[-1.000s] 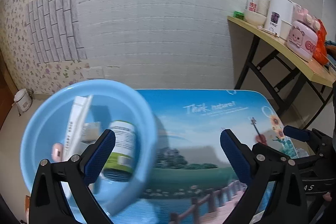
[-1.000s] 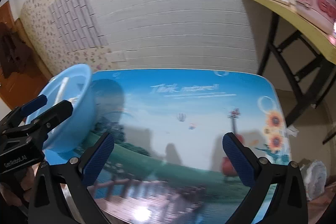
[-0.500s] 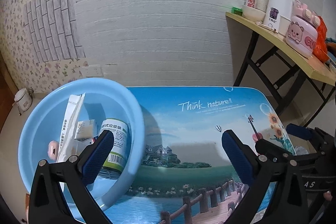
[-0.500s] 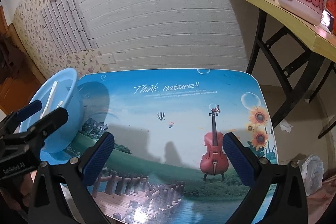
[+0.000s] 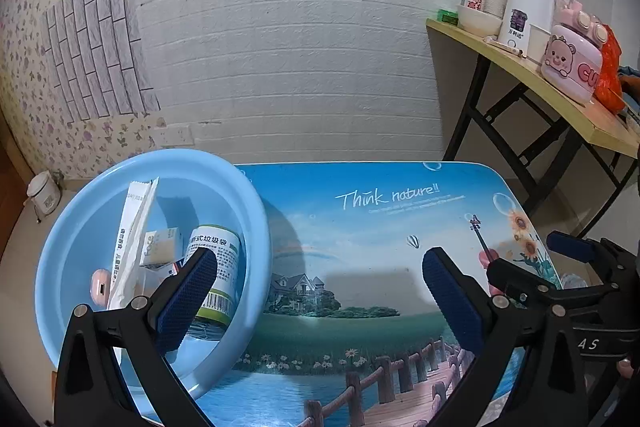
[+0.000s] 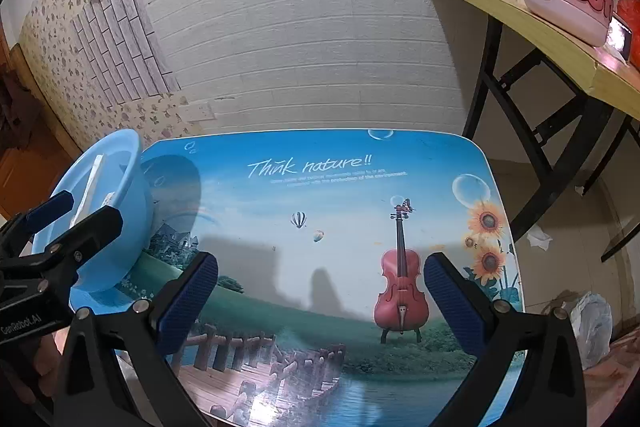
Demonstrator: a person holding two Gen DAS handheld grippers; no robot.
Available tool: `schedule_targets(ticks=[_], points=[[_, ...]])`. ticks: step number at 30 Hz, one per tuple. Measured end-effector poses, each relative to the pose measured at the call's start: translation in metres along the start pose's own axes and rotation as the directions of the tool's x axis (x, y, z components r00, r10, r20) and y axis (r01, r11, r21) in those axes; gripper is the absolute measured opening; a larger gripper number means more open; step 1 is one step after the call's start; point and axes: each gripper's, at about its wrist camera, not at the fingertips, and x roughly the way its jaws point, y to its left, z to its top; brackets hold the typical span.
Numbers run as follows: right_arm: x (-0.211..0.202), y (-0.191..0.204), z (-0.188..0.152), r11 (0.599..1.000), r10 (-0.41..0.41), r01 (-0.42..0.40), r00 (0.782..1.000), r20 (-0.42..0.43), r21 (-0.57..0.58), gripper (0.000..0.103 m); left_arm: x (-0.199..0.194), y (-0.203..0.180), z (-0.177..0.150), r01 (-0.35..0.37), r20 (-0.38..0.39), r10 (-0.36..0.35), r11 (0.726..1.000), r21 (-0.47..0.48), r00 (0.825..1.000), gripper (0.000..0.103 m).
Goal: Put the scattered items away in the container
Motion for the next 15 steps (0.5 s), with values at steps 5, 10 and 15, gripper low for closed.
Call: schedule_targets(ticks=[5,10,15], points=[[-0.0004,-0.0010,0.0000,1.000,0.003,-0.003,1.000,0.001,0.004,0.103,0.0008,-0.0016,0.0003,-0.004,-0.002,0.004,1.000,0.000,1.000,0.103],[0.0017,-0.0016,-0.0022,1.000,0.007,-0.007,1.000,-0.006,0.007,0.103,0.0015,-0.0041,-0.0006,0.002,-0.006,-0.002,1.000,0.008,1.000,0.103],[0.0016,-0.0032,-0.0035,1.000,0.007,-0.007,1.000,-0.005,0.013,0.103,0.0014,-0.0039,-0.0018,0.004,0.002,-0.004,1.000,0.015,1.000,0.103]])
